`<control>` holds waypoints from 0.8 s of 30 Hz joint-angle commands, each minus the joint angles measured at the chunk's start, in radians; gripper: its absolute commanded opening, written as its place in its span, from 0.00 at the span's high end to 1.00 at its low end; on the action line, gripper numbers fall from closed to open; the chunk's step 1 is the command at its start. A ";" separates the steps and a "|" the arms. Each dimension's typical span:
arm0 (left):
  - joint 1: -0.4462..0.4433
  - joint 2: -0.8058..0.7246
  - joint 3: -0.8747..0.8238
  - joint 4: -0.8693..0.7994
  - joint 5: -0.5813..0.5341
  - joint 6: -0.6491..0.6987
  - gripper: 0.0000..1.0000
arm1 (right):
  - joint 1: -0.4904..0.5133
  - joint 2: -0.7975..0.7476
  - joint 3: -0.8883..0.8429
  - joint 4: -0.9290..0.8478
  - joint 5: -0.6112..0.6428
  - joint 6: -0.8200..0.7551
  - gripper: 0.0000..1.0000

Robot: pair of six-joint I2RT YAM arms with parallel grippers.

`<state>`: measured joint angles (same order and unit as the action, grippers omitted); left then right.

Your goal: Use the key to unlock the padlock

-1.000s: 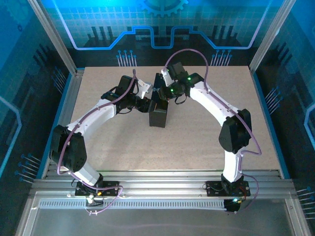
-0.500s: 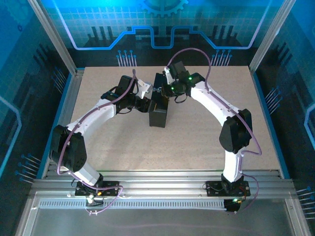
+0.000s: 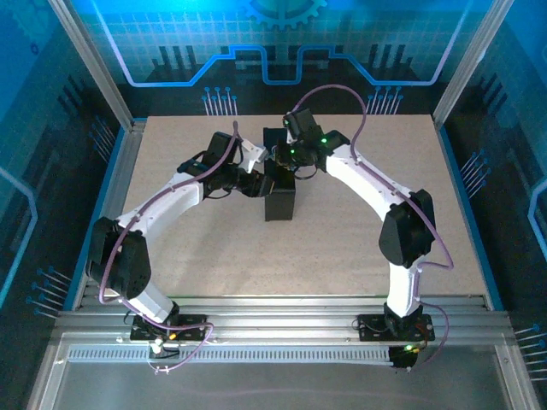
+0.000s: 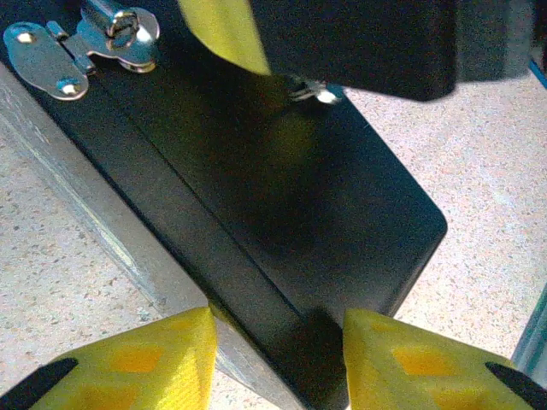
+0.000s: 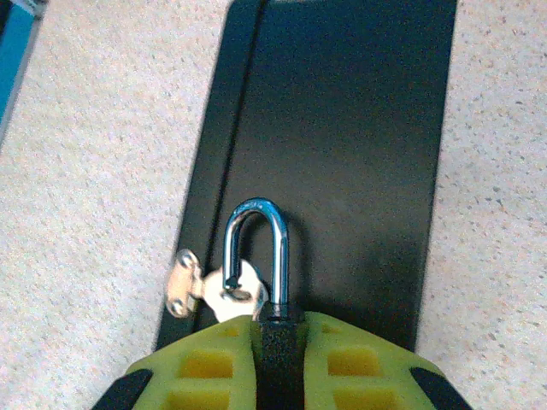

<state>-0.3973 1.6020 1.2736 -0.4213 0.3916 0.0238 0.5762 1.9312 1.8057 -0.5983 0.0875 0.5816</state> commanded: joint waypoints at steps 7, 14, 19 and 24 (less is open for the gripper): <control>-0.027 0.014 -0.006 -0.066 0.033 0.002 0.59 | 0.021 0.043 -0.012 0.110 0.074 0.084 1.00; -0.012 0.009 0.004 -0.067 -0.003 -0.010 0.54 | -0.057 -0.052 -0.075 0.168 0.010 0.052 1.00; 0.001 -0.002 0.024 -0.033 -0.048 -0.054 0.49 | -0.144 -0.151 -0.146 0.246 -0.139 0.024 1.00; 0.024 -0.032 0.012 0.061 0.000 -0.106 0.48 | -0.263 -0.241 -0.292 0.286 -0.209 0.024 1.00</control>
<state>-0.3912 1.6032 1.2747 -0.4095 0.3801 -0.0307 0.3618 1.7603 1.5772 -0.3771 -0.0471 0.6212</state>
